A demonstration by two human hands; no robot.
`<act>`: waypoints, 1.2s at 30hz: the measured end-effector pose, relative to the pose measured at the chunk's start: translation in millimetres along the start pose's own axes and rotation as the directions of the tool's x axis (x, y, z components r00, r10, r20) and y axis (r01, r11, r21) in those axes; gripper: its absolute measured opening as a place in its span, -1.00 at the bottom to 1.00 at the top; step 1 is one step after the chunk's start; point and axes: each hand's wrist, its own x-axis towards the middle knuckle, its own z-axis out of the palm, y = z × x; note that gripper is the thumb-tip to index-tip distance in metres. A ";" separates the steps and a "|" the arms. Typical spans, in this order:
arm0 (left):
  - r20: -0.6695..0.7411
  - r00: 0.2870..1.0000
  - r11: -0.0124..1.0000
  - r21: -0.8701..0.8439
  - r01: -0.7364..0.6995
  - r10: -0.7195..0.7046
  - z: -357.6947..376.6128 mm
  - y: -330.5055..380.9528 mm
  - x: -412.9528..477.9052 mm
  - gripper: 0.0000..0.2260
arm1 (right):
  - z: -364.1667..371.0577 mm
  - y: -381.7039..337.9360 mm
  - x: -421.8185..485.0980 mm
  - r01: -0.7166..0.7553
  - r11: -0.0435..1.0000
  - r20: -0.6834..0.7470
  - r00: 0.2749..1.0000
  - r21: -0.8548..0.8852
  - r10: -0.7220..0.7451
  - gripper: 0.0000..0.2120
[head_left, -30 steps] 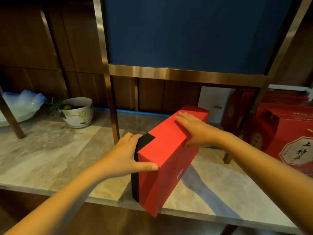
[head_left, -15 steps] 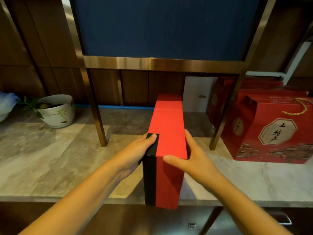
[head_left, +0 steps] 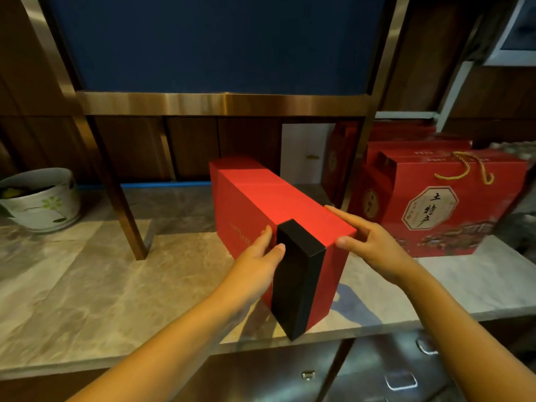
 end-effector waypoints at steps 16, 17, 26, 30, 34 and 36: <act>-0.173 0.983 0.997 0.050 -0.051 0.059 2.4 -12.7 26.8 -0.54 | 81.4 49.3 -4.8 0.007 0.996 -0.611 0.789 -0.091 -0.061 0.07; -0.212 0.975 0.996 0.065 -0.055 0.068 -9.6 -13.7 32.7 -0.54 | 79.4 47.1 -3.8 0.026 0.997 -0.618 0.783 -0.069 -0.063 0.06; -0.401 0.916 0.990 0.136 0.046 0.013 -125.9 -27.9 85.7 -0.29 | 39.7 34.1 12.8 0.196 0.834 -0.573 0.803 0.515 0.165 -0.08; -0.229 0.970 0.994 0.054 0.095 -0.081 -158.3 -25.6 87.3 -0.48 | 28.4 35.2 16.7 0.174 0.741 -0.420 0.894 0.649 0.158 -0.27; -0.134 0.980 0.984 -0.119 0.132 -0.148 -182.8 -26.2 88.6 -0.76 | 12.2 41.2 39.2 0.123 0.721 -0.316 0.939 0.682 0.139 -0.42; -0.145 0.982 0.977 -0.192 0.096 -0.125 -182.8 -30.6 88.0 -0.77 | 4.5 40.8 53.3 0.106 0.765 -0.294 0.949 0.635 0.112 -0.32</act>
